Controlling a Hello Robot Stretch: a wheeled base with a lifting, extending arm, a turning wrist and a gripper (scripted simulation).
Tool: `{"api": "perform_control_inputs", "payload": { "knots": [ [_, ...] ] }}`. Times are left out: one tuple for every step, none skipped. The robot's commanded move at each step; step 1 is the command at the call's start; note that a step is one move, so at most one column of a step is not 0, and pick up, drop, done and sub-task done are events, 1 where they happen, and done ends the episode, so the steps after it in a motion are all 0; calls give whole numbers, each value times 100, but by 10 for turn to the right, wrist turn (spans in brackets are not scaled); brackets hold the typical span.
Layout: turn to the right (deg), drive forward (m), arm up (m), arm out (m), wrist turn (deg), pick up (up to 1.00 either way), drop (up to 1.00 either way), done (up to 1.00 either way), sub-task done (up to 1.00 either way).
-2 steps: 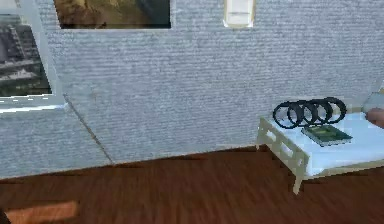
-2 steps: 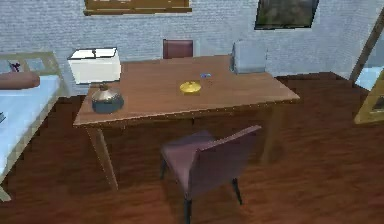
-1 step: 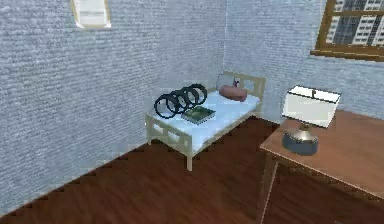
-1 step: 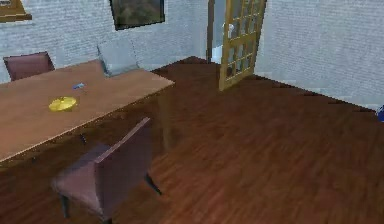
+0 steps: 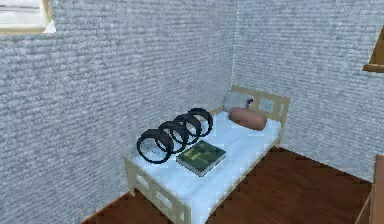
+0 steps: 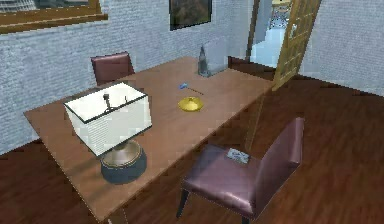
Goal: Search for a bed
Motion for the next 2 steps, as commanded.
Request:
{"api": "perform_control_inputs", "payload": {
  "knots": [
    [300,0,0,0,0,0,0,0,0],
    [0,5,0,0,0,0,0,0,0]
  ]
}}
